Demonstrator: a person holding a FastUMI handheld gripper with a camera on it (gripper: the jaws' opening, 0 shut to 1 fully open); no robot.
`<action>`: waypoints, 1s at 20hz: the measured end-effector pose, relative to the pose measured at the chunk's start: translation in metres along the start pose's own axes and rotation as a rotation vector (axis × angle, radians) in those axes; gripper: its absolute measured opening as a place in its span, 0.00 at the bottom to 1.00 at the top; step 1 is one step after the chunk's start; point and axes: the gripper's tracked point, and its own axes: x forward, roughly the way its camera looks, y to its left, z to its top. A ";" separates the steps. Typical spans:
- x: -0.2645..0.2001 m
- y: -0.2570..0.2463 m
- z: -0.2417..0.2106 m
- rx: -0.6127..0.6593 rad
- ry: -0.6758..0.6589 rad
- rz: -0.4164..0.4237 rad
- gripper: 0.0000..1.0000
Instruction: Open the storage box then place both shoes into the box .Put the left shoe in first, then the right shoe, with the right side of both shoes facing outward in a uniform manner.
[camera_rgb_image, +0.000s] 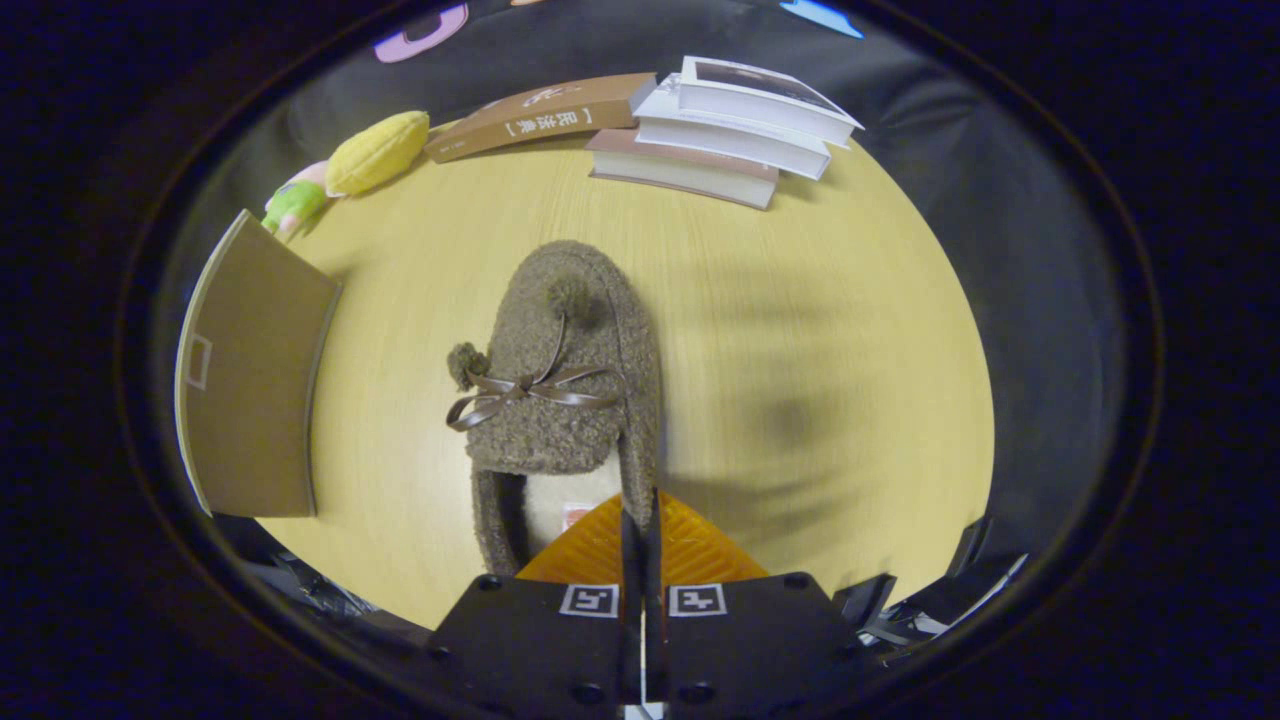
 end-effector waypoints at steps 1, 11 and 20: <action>-0.003 0.001 0.000 0.019 -0.002 0.003 0.04; -0.057 0.057 0.022 0.261 -0.073 0.250 0.03; -0.169 0.165 0.061 0.311 -0.149 0.559 0.03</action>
